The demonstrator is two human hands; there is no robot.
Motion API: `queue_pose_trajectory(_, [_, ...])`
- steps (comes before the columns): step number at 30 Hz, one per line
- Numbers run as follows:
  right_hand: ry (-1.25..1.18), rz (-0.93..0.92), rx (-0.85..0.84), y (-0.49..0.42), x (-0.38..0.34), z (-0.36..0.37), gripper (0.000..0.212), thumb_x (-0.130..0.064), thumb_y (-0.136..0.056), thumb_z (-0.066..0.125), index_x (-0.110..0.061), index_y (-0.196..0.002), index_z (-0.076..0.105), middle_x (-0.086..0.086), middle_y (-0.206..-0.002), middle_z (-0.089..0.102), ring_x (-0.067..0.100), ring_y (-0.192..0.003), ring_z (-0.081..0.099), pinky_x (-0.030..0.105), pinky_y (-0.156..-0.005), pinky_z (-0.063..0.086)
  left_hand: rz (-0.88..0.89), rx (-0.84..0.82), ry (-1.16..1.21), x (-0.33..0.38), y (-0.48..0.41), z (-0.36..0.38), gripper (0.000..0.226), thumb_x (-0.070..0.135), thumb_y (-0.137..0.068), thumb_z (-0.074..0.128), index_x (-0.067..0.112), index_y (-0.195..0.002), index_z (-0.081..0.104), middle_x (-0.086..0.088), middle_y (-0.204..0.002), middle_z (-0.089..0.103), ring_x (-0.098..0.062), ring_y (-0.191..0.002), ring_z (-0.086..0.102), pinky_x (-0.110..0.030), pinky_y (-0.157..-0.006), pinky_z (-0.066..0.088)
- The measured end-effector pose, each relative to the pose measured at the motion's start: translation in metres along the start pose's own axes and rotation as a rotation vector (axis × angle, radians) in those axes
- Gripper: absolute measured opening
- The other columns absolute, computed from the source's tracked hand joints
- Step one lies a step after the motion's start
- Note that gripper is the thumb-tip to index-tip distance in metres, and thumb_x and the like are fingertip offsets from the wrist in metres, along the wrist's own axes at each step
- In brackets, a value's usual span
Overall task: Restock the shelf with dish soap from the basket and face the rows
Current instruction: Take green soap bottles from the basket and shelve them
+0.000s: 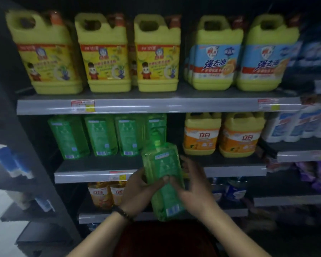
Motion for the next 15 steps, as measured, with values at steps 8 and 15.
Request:
queue_pose_trajectory(8, [-0.021, 0.063, 0.002, -0.032, 0.033, 0.012, 0.109, -0.053, -0.087, 0.078, -0.042, -0.169, 0.008, -0.009, -0.151, 0.031, 0.014, -0.145, 0.038, 0.038, -0.115, 0.046, -0.026, 0.035, -0.133, 0.031, -0.080, 0.027, 0.053, 0.064, -0.063, 0.091, 0.028, -0.101, 0.083, 0.011, -0.095, 0.082, -0.009, -0.093, 0.079, -0.044, -0.093, 0.062])
queue_pose_trajectory(15, [0.052, 0.040, 0.106, -0.088, 0.047, 0.016, 0.113, -0.059, -0.080, 0.075, -0.034, -0.171, 0.012, -0.003, -0.166, 0.033, 0.020, -0.153, 0.032, 0.045, -0.122, 0.039, 0.006, 0.177, -0.310, 0.043, -0.131, 0.040, 0.064, 0.075, -0.060, 0.085, 0.028, -0.102, 0.078, 0.016, -0.089, 0.081, 0.000, -0.083, 0.076, -0.033, -0.083, 0.064])
Point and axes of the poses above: each hand's wrist, its own y-axis away from the middle knuckle, its own z-axis out of the palm, x = y × z, the point moved 5 cm from there along -y, towards the middle knuckle
